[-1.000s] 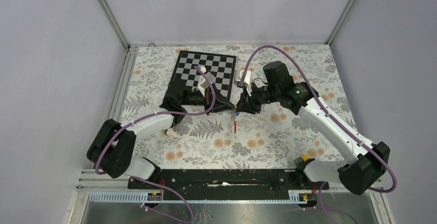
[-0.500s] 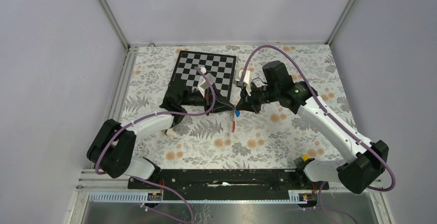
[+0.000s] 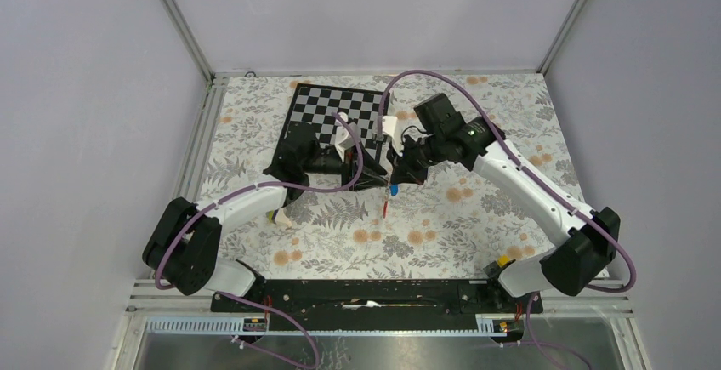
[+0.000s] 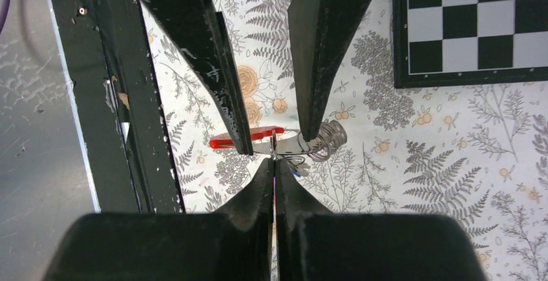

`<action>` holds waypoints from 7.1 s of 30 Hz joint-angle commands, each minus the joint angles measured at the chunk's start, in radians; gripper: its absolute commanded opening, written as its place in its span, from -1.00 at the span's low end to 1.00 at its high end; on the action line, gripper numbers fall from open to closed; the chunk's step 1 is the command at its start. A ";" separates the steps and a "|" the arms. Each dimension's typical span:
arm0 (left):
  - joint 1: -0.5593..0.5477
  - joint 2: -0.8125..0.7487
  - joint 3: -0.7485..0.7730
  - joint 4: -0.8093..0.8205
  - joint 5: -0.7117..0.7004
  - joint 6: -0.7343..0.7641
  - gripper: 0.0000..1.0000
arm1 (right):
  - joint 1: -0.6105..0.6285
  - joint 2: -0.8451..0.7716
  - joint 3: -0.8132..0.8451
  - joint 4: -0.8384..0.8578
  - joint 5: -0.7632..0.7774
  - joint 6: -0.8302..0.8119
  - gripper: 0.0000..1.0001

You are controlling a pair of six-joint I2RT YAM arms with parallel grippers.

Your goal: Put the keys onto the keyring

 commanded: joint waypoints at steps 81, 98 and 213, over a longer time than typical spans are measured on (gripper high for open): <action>-0.007 -0.003 -0.068 0.458 0.091 -0.298 -1.00 | 0.007 -0.137 -0.135 0.201 -0.071 0.018 -0.44; -0.007 -0.016 0.001 0.178 0.054 -0.085 -0.53 | 0.007 -0.099 -0.079 0.105 -0.048 0.006 -1.00; -0.041 0.023 0.030 0.092 0.051 -0.001 -0.94 | 0.015 -0.009 -0.029 -0.025 -0.031 -0.023 -1.00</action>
